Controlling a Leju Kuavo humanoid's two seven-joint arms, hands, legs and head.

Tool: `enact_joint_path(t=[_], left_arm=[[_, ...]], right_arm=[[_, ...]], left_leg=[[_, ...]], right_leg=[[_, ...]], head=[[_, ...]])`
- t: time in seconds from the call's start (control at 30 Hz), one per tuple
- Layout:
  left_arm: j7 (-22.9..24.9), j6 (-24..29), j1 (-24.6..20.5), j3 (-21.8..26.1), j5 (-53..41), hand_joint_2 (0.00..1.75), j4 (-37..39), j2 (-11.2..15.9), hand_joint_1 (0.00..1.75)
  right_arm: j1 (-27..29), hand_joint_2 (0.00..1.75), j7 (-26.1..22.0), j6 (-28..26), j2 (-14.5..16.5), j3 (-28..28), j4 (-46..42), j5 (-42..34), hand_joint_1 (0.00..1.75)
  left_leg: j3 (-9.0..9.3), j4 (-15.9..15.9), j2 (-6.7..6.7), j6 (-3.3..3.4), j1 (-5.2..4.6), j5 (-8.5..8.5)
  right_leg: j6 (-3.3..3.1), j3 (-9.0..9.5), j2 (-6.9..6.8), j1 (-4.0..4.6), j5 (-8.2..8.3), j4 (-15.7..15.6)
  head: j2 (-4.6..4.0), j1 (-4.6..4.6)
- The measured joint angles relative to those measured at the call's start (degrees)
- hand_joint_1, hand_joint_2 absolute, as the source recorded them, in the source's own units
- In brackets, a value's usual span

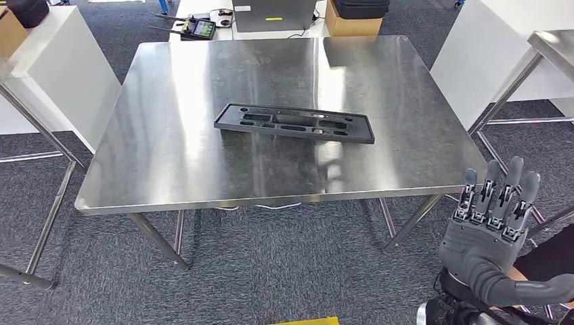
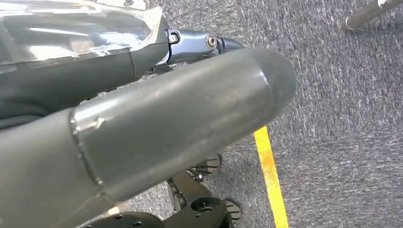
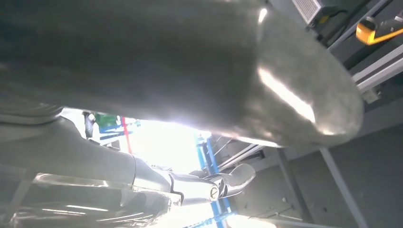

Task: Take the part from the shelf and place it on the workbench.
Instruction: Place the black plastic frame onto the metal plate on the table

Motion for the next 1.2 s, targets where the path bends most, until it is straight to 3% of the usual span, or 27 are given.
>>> enact_joint_path(t=[0.07,0.13,0.17,0.2,0.23,0.27,0.33,0.37,0.43,0.47,0.5,0.57,0.63,0.67,0.7,0.73,0.8,0.87,0.93,1.0,1.03,1.1,1.17,1.2], left_arm=[[-0.07,0.00,-0.01,0.03,0.00,0.00,0.00,0.01,0.00],[-0.09,0.01,0.04,0.13,0.01,0.00,0.00,0.07,0.00],[-0.09,0.01,0.06,0.25,0.02,0.00,0.00,0.09,0.00],[-0.10,0.01,0.07,0.39,0.02,0.00,0.00,0.11,0.00],[-0.11,0.00,0.07,0.52,0.02,0.00,0.00,0.11,0.00],[-0.13,-0.01,0.07,0.62,0.02,0.00,0.00,0.11,0.00],[-0.21,-0.01,0.08,0.78,0.07,0.00,0.00,0.10,0.00],[-0.32,0.02,0.11,0.87,0.10,0.00,0.01,0.10,0.00],[-0.60,0.11,0.20,1.04,0.17,0.00,0.02,0.11,0.00],[-0.76,0.16,0.29,1.17,0.18,0.00,0.03,0.18,0.00],[-0.90,0.18,0.39,1.29,0.18,0.00,0.04,0.23,0.00],[-1.10,0.19,0.58,1.57,0.15,0.00,0.07,0.33,0.00],[-1.17,0.20,0.66,1.91,0.11,0.00,0.09,0.33,0.00],[-1.18,0.20,0.66,2.09,0.11,0.00,0.09,0.33,0.00],[-1.19,0.21,0.67,2.23,0.11,0.00,0.09,0.34,0.00],[-1.19,0.21,0.68,2.31,0.11,0.00,0.09,0.36,0.00],[-1.22,0.23,0.67,2.35,0.11,0.00,0.09,0.37,0.00],[-1.28,0.28,0.61,2.39,0.11,0.00,0.08,0.39,0.00],[-1.36,0.33,0.64,2.44,0.10,0.00,0.08,0.42,0.00],[-1.45,0.36,0.80,2.48,0.09,0.00,0.10,0.38,0.00],[-1.50,0.36,0.88,2.49,0.08,0.00,0.10,0.36,0.00],[-1.63,0.43,0.91,2.66,0.03,0.00,0.11,0.31,0.00],[-1.73,0.50,0.94,3.10,-0.13,0.00,0.11,0.31,0.00],[-1.75,0.52,0.96,3.35,-0.25,0.00,0.11,0.30,0.00]], right_arm=[[-0.04,0.00,0.04,-0.13,-0.02,-0.22,0.24,-0.06,0.00],[-0.03,0.00,0.08,-0.21,-0.03,-0.42,0.53,-0.08,0.00],[-0.03,0.00,0.13,-0.27,-0.05,-0.49,0.68,-0.10,0.00],[-0.05,0.00,0.24,-0.39,-0.08,-0.54,0.83,-0.13,0.00],[-0.10,0.00,0.43,-0.55,-0.10,-0.56,0.98,-0.16,0.00],[-0.20,0.00,0.65,-0.69,-0.13,-0.57,1.13,-0.20,0.00],[-0.59,0.00,1.06,-0.92,-0.19,-0.55,1.37,-0.29,0.00],[-0.80,0.00,1.16,-1.07,-0.21,-0.52,1.49,-0.33,0.00],[-1.06,0.00,1.25,-1.63,-0.38,-0.45,1.75,-0.39,0.00],[-1.12,0.00,1.26,-2.00,-0.47,-0.37,1.94,-0.41,0.00],[-1.24,0.00,1.27,-2.36,-0.57,-0.24,2.11,-0.42,0.00],[-1.46,0.00,1.30,-2.98,-0.68,0.15,2.45,-0.49,0.00],[-1.58,0.00,1.37,-3.46,-0.81,0.59,2.72,-0.57,0.00],[-1.61,0.00,1.42,-3.63,-0.88,0.78,2.85,-0.59,0.00],[-1.62,0.00,1.48,-3.77,-0.95,0.93,3.00,-0.60,0.00],[-1.63,0.00,1.51,-3.85,-0.99,1.00,3.12,-0.60,0.00],[-1.66,0.00,1.56,-3.88,-1.04,1.04,3.32,-0.61,0.00],[-1.78,0.00,1.60,-3.89,-1.10,1.15,3.43,-0.61,0.00],[-1.99,0.00,1.67,-4.03,-1.25,1.47,3.61,-0.42,0.00],[-2.09,0.00,1.75,-4.49,-1.53,1.82,3.96,0.11,0.00],[-2.08,0.00,1.78,-4.99,-1.72,1.96,4.18,0.54,0.00],[-2.10,0.00,1.90,-6.65,-2.23,2.23,4.77,1.79,0.00],[-2.11,0.00,2.25,-8.78,-2.83,2.53,5.62,3.36,0.00],[-2.10,0.00,2.66,-10.13,-3.14,2.69,6.19,4.49,0.00]], left_leg=[[-1.05,-0.33,0.29,1.22,-0.10,1.18],[-2.49,-0.29,0.42,1.74,-0.43,2.23],[-3.20,-0.26,0.49,1.82,-0.60,2.78],[-3.88,-0.23,0.54,1.84,-0.75,3.30],[-4.52,-0.20,0.54,1.82,-0.90,3.83],[-5.10,-0.16,0.53,1.75,-1.04,4.36],[-6.01,-0.08,0.51,1.39,-1.34,5.34],[-6.25,-0.10,0.51,1.14,-1.45,5.87],[-6.52,-0.21,0.52,0.63,-1.49,6.88],[-6.66,-0.14,0.45,0.34,-1.41,7.03],[-7.01,0.41,0.37,0.01,-1.30,6.28],[-8.35,4.28,0.24,-0.73,-0.93,1.83],[-10.07,11.43,0.23,-1.46,-0.47,-3.87],[-10.51,14.60,0.24,-1.81,-0.20,-5.17],[-10.28,16.41,0.25,-2.13,0.11,-5.04],[-9.16,16.29,0.27,-2.43,0.45,-3.66],[-4.49,10.86,0.25,-3.09,1.12,-0.70],[0.14,3.76,-0.01,-3.27,1.08,-1.07],[1.28,1.00,-0.21,-2.50,0.47,-2.04],[0.29,0.63,0.04,-1.04,0.13,-1.09],[-0.26,0.45,0.18,-0.25,0.04,-0.42],[-1.59,0.28,0.45,0.94,-0.03,1.06],[-3.41,0.33,0.55,1.37,-0.19,2.60],[-4.42,0.37,0.59,1.36,-0.28,3.40]], right_leg=[[-0.79,-2.11,0.04,0.07,-3.82,4.82],[-1.47,-4.57,0.05,0.14,-8.21,12.63],[-1.35,-4.97,0.05,0.17,-9.14,15.30],[-1.02,-4.36,0.05,0.23,-8.98,15.94],[-0.61,-2.60,0.05,0.34,-7.98,14.36],[-0.38,0.12,0.04,0.45,-6.74,10.82],[-0.64,6.04,0.05,0.88,-5.56,2.04],[-0.94,7.77,0.06,1.11,-5.44,-0.90],[-1.39,8.18,0.08,1.60,-5.24,-2.71],[-1.74,7.68,0.02,1.16,-4.78,-2.68],[-2.21,7.20,-0.08,0.81,-4.34,-2.72],[-3.43,6.19,-0.39,0.05,-3.15,-2.84],[-3.97,4.98,-0.59,0.25,-1.95,-2.77],[-3.90,4.23,-0.64,0.28,-1.30,-2.67],[-3.71,3.41,-0.68,0.24,-0.69,-2.49],[-3.48,2.46,-0.70,0.14,-0.17,-2.18],[-2.81,0.49,-0.72,-0.11,0.60,-1.12],[-1.95,-1.04,-0.77,-0.08,1.22,-0.06],[-0.89,-1.72,-0.80,0.10,2.14,0.18],[0.02,-2.18,-0.72,0.20,2.62,0.20],[-0.01,-2.80,-0.63,0.19,1.56,1.04],[-0.85,-4.61,-0.42,0.01,-3.25,5.97],[-1.20,-6.05,-0.30,0.05,-7.68,13.15],[-0.83,-5.82,-0.26,0.09,-8.16,15.39]], head=[[0.00,0.21],[0.00,0.37],[0.00,0.38],[0.00,0.37],[0.00,0.37],[0.00,0.37],[0.00,0.31],[0.00,0.23],[0.01,0.06],[0.01,0.04],[0.01,0.01],[0.00,-0.19],[0.00,-0.39],[0.00,-0.40],[0.00,-0.41],[0.00,-0.41],[0.00,-0.42],[0.00,-0.47],[0.00,-0.48],[0.00,-0.48],[0.00,-0.38],[0.00,-0.12],[0.00,0.15],[0.00,0.19]])
